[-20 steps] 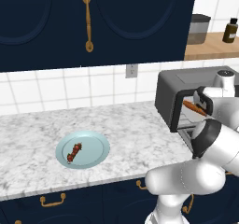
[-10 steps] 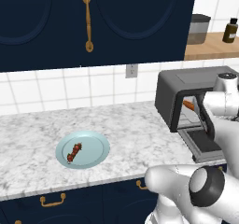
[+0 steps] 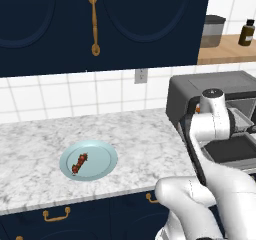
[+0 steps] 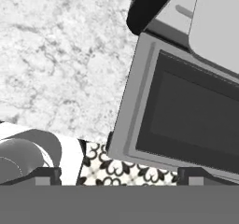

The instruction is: Pick up the kebab skewer and baguette bread, and place them inside the toaster oven. Close the toaster oven door and start by setting the timer.

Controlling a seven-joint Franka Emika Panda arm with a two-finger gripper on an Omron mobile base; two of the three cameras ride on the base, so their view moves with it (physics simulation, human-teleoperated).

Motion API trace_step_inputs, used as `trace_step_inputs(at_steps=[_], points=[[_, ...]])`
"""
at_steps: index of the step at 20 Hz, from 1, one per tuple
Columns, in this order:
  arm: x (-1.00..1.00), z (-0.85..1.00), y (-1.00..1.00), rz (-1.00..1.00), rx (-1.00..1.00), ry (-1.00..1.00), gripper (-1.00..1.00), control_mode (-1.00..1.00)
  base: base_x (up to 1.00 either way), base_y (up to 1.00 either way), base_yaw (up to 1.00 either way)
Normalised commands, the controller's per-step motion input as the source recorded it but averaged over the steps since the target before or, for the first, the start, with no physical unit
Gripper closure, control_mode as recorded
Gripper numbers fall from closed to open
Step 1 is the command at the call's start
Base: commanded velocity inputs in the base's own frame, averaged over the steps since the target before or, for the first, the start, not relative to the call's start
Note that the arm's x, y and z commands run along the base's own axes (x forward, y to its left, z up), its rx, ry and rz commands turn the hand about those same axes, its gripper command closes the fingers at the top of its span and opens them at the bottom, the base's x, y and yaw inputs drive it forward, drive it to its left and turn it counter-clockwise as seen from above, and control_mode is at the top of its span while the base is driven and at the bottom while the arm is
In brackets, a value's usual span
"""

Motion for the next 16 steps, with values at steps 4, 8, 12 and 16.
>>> trace_step_inputs(at_steps=[4, 8, 12, 16], points=[[0.00, 0.01, 1.00, 0.00, 0.00, 0.00, -1.00, -1.00, 0.00, 0.00, 0.00], [0.00, 0.07, 1.00, 0.00, 0.00, 0.01, -1.00, -1.00, 0.00, 0.00, 0.00], [0.00, 0.14, 1.00, 0.00, 0.01, 0.01, -1.00, -1.00, 0.00, 0.00, 0.00], [0.03, 0.05, 1.00, -0.14, 0.07, 0.00, -1.00, -1.00, 0.00, 0.00, 0.00]])
